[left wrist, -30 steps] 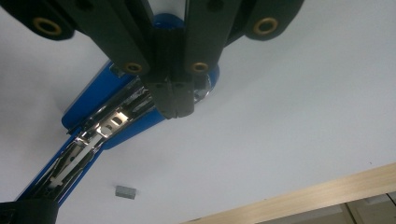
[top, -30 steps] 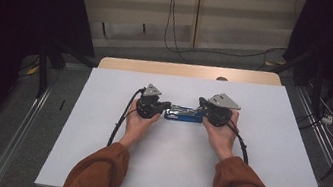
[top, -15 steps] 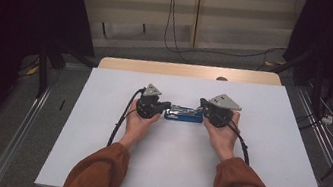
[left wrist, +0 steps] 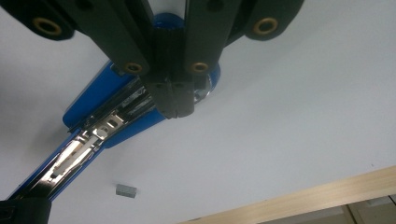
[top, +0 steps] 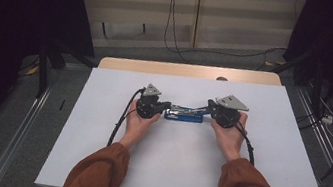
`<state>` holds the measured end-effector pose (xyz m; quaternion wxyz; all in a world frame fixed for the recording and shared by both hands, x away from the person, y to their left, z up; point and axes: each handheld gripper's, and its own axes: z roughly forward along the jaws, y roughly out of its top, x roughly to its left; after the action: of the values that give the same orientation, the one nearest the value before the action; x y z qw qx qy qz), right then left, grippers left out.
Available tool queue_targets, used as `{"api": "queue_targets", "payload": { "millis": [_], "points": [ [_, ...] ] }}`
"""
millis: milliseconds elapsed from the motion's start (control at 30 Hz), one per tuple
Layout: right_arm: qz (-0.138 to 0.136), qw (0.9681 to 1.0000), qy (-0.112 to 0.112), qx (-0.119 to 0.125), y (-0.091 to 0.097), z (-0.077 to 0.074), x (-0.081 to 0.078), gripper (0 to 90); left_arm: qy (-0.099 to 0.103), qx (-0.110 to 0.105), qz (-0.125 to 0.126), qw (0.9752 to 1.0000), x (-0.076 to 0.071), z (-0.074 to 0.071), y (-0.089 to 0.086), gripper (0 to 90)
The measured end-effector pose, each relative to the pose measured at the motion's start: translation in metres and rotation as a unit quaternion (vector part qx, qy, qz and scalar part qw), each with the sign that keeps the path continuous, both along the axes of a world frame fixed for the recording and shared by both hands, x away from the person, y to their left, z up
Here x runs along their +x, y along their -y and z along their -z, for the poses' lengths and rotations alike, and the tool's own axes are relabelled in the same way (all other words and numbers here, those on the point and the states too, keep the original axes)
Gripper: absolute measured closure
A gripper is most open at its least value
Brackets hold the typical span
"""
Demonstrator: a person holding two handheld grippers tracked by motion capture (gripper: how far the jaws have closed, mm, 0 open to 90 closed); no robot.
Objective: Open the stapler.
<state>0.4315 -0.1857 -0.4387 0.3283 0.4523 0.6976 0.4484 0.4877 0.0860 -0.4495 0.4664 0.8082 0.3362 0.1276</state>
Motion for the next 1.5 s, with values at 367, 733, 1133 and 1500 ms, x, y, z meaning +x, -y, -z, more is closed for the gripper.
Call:
{"api": "queue_targets", "payload": {
  "millis": [367,733,1133,1500],
  "points": [
    [0.008,1.0,-0.001,0.002,0.014,0.0,-0.003,90.0,0.002,0.001,0.001,1.0,0.0,0.0,0.0,90.0],
    [0.001,0.9999,-0.004,-0.012,0.028,-0.002,-0.005,90.0,0.003,0.003,0.003,1.0,0.0,0.0,0.0,90.0],
    [-0.004,0.9997,-0.024,-0.008,0.042,0.006,-0.007,90.0,0.003,0.004,0.005,1.0,0.0,0.0,-0.001,90.0],
    [-0.018,0.9994,-0.028,-0.007,0.041,0.012,-0.008,90.0,0.012,0.01,0.01,0.9998,0.0,0.0,0.0,90.0]
  ]
}}
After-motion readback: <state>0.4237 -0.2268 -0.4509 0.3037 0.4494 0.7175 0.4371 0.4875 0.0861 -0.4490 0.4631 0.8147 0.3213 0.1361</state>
